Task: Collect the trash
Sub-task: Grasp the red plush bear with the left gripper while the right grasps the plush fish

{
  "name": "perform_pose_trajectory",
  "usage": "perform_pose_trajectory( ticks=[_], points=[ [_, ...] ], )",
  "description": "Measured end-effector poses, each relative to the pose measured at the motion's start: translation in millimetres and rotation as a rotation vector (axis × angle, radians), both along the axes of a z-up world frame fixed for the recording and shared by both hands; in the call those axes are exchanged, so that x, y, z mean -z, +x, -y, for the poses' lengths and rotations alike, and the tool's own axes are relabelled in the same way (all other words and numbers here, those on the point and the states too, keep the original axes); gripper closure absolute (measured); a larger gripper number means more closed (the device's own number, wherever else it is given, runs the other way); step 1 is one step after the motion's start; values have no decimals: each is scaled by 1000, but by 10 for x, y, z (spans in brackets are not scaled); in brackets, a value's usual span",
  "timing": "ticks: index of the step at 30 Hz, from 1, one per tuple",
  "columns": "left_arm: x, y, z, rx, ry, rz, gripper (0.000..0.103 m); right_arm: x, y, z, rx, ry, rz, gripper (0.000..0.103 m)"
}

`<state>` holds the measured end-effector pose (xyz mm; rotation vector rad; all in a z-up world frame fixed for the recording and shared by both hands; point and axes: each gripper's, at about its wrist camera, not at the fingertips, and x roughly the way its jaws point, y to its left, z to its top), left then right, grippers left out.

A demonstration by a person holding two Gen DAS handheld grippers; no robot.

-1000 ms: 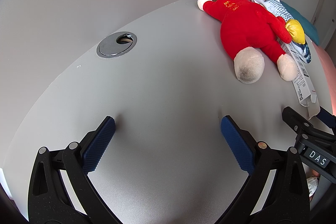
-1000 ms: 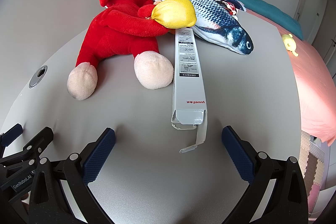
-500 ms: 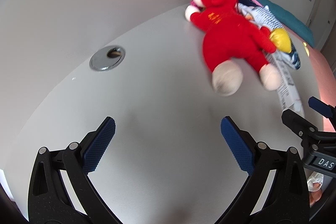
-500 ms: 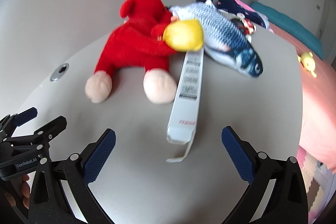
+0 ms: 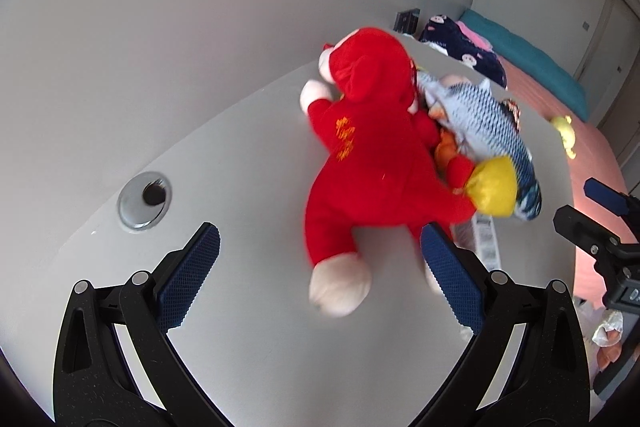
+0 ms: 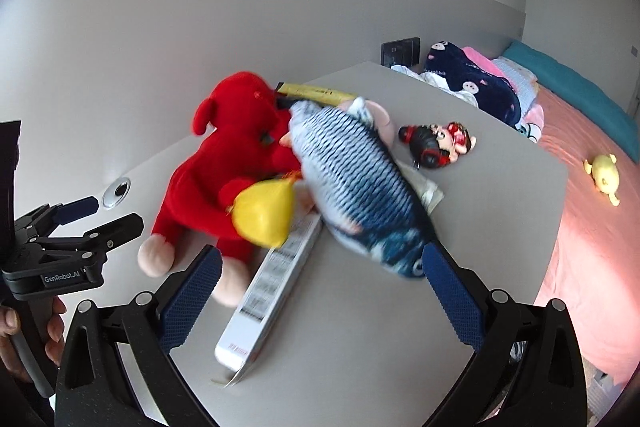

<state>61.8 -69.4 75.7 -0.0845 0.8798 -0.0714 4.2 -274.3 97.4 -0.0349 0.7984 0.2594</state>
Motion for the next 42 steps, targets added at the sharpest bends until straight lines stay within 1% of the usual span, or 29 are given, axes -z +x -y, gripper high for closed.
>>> perform_pose_trajectory(
  ticks=[2, 4, 5, 7, 10, 11, 14, 16, 17, 19, 23, 26, 29, 30, 31, 32, 33, 35, 36, 38, 42],
  points=[
    [-43, 119, 57, -3, -6, 3, 6, -34, 159, 80, -14, 14, -5, 7],
    [-90, 219, 126, -4, -2, 6, 6, -46, 310, 121, -34, 14, -14, 14],
    [-111, 267, 160, -6, 0, 7, 6, -42, 417, 133, -53, 9, -23, 15],
    [-147, 334, 223, -5, 0, 8, 6, -12, 574, 131, -79, -9, -36, 27],
    [-142, 485, 297, -15, 13, 0, 6, 96, 779, 87, -138, -46, -71, 36],
    [-122, 526, 326, -20, 18, -5, 6, 164, 839, 54, -164, -73, -87, 38],
    [-79, 682, 411, -25, 17, -23, 6, 339, 953, 4, -218, -133, -135, 56],
    [-48, 789, 442, -28, 19, -42, 6, 395, 978, 12, -237, -121, -168, 73],
    [-40, 834, 450, -30, 16, -52, 6, 403, 981, 31, -244, -106, -185, 76],
    [-15, 916, 471, -37, 6, -77, 6, 355, 950, 58, -261, -84, -187, 83],
    [46, 1013, 491, -54, 6, -124, 6, 203, 854, 100, -266, -68, -151, 84],
    [128, 1068, 519, -55, 18, -174, 6, 67, 841, 124, -256, -52, -121, 84],
    [227, 1104, 570, -53, 60, -212, 7, -97, 825, 123, -257, -28, -98, 84],
    [264, 1106, 581, -59, 81, -222, 10, -140, 815, 122, -258, -25, -92, 84],
    [315, 1109, 584, -65, 96, -238, 22, -188, 801, 118, -261, -19, -88, 84],
    [352, 1103, 572, -59, 64, -244, 27, -245, 781, 113, -266, -14, -86, 84],
    [364, 1083, 549, -66, 51, -236, 27, -293, 796, 115, -270, -9, -83, 84],
    [354, 1050, 561, -68, 62, -221, 33, -406, 773, 116, -275, -2, -68, 84],
    [341, 1026, 551, -73, 58, -213, 34, -444, 762, 119, -276, 1, -61, 84],
    [312, 991, 522, -84, 37, -199, 37, -538, 746, 130, -277, 5, -42, 84],
    [177, 858, 486, -86, -12, -148, 38, -712, 713, 210, -270, 29, -10, 84]
  ],
)
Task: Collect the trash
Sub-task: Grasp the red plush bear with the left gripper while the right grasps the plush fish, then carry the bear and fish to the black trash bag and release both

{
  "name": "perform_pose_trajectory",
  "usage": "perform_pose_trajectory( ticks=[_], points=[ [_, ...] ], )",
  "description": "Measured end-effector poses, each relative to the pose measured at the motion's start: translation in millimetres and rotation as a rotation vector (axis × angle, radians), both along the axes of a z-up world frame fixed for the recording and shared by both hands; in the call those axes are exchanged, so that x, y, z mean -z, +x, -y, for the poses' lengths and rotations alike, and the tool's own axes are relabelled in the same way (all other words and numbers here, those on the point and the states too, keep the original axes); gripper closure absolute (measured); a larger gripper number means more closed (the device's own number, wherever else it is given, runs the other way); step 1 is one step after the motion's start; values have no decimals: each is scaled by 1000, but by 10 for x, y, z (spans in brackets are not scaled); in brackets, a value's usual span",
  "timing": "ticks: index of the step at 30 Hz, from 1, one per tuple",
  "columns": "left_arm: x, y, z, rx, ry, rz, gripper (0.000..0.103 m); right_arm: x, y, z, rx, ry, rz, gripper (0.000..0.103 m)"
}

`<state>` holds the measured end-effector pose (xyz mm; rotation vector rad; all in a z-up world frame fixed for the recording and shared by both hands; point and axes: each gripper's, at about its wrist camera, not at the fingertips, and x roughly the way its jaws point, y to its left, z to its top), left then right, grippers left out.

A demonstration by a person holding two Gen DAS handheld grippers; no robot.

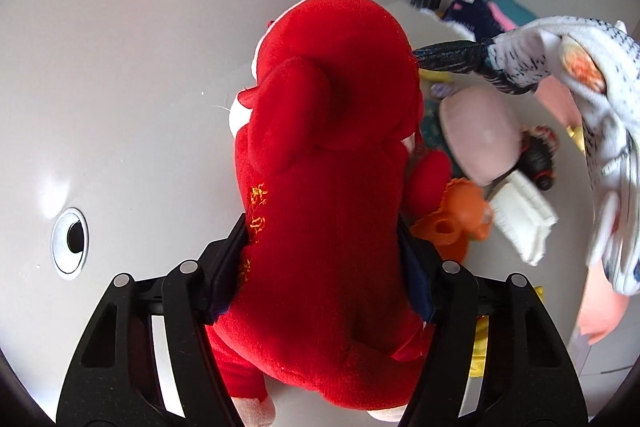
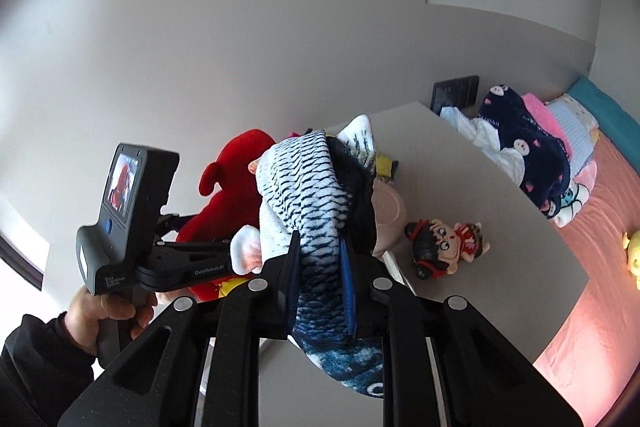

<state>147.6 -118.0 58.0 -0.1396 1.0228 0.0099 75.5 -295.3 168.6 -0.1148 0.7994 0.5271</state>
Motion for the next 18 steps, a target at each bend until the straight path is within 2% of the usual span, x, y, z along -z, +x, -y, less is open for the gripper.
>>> perform_pose_trajectory(
  ticks=[12, 18],
  points=[
    [-761, -490, 80, -9, -8, 164, 38, -416, -257, 441, 36, 68, 93, 84],
    [-1121, -543, 423, 50, -8, 216, 38, -603, -465, 897, 82, 106, 143, 84]
  ],
)
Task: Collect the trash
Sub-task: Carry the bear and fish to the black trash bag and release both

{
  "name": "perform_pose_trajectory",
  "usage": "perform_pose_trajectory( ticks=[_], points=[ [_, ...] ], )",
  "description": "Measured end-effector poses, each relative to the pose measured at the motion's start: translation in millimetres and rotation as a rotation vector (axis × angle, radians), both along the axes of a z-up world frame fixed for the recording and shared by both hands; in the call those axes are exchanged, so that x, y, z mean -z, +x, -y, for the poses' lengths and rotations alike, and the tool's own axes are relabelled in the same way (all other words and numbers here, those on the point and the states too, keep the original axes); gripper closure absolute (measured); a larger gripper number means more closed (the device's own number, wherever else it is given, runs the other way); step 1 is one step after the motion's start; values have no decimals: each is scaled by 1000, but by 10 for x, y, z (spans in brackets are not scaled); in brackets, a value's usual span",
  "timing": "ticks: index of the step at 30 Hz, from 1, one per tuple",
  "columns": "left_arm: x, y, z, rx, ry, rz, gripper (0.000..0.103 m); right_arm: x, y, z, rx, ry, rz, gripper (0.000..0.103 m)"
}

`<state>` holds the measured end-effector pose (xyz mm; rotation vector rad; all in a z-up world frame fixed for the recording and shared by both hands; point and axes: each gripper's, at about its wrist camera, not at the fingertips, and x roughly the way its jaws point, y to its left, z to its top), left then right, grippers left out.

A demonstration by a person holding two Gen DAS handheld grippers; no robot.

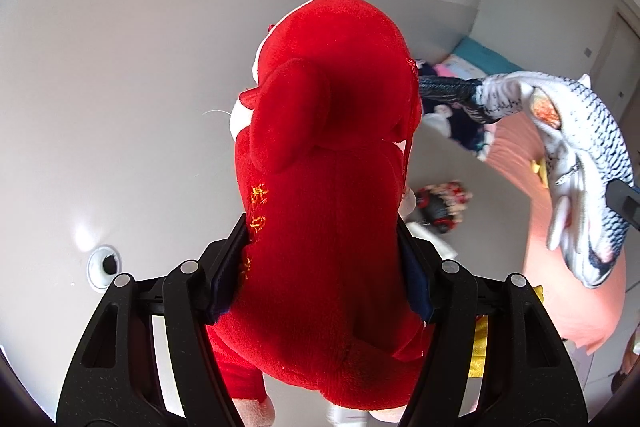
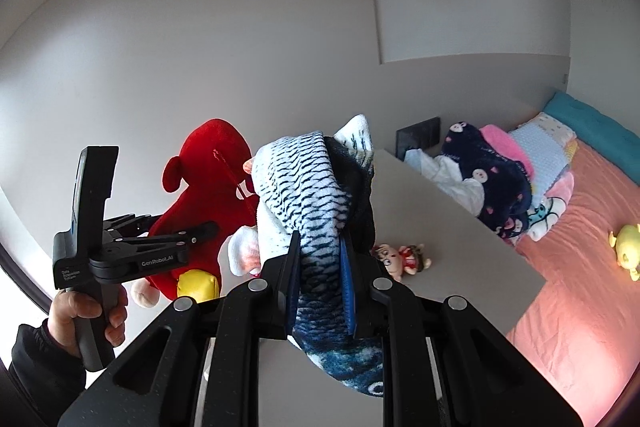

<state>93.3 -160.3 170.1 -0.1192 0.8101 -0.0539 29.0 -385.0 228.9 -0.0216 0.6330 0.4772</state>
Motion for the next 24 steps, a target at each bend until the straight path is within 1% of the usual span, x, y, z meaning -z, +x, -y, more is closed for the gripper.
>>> perform_pose_trajectory(
  ticks=[4, 9, 12, 17, 20, 24],
  points=[
    [-176, -39, 429, 81, 0, 19, 38, -76, -160, 376, 49, 3, 23, 84],
    [-213, -61, 1024, 207, -16, 16, 38, -78, -432, 956, 144, -5, 33, 84],
    [-146, -76, 1445, 297, -15, -1, 38, -24, -612, 1287, 216, -24, 34, 84],
    [71, -116, 2090, 444, -25, -53, 37, 104, -885, 1771, 338, -40, 15, 84],
    [220, -118, 2458, 530, -23, -94, 37, 215, -972, 2029, 407, -38, -9, 84],
    [420, -181, 2972, 631, 0, -141, 37, 368, -1134, 2329, 486, -19, -43, 84]
  ],
)
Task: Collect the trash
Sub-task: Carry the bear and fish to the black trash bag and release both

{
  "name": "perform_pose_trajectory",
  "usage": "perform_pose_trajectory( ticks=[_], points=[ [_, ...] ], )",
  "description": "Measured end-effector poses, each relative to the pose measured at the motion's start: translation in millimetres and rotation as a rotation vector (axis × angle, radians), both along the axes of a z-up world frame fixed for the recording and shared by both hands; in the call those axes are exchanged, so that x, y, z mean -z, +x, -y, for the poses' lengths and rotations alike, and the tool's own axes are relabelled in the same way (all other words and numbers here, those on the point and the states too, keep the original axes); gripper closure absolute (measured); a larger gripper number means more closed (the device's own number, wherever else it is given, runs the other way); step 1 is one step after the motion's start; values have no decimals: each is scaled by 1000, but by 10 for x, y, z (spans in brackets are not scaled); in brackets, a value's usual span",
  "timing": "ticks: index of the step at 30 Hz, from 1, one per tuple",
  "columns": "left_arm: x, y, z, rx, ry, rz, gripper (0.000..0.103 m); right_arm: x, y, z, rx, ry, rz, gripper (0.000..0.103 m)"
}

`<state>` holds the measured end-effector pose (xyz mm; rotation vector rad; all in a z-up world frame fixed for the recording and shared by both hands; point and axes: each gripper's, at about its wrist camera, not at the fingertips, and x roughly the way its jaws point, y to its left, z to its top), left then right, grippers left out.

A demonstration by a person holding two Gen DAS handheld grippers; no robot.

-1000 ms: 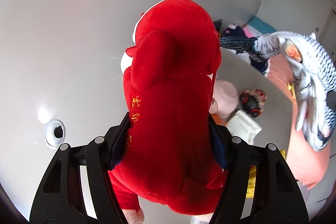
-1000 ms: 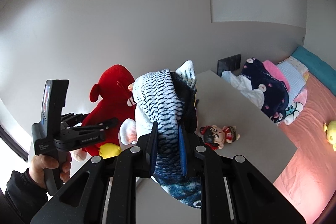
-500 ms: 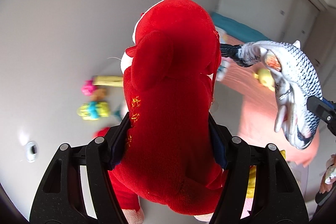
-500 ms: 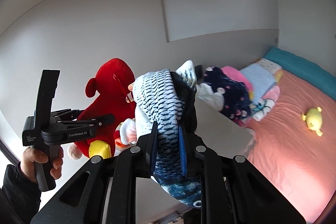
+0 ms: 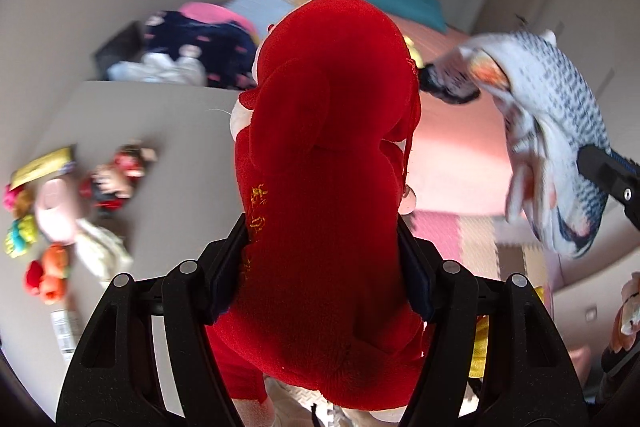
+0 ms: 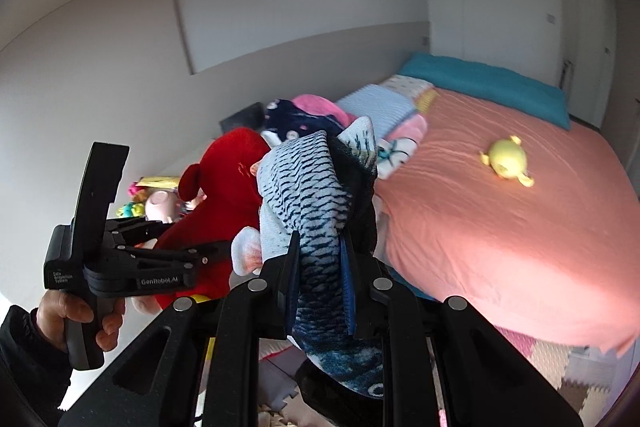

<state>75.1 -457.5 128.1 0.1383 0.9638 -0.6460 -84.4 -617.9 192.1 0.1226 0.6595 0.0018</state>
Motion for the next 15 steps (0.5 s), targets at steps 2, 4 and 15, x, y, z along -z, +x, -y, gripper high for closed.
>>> perform_pose_trajectory(
  ticks=[2, 4, 15],
  points=[
    [117, -52, 215, 46, 15, -29, 37, 90, -28, 110, 28, 16, -21, 84],
    [208, -110, 349, 82, 37, -67, 31, 195, -29, 183, 40, 31, -54, 66],
    [323, -93, 414, 39, 71, -64, 6, 387, -192, 433, 132, 49, -54, 33]
  ],
)
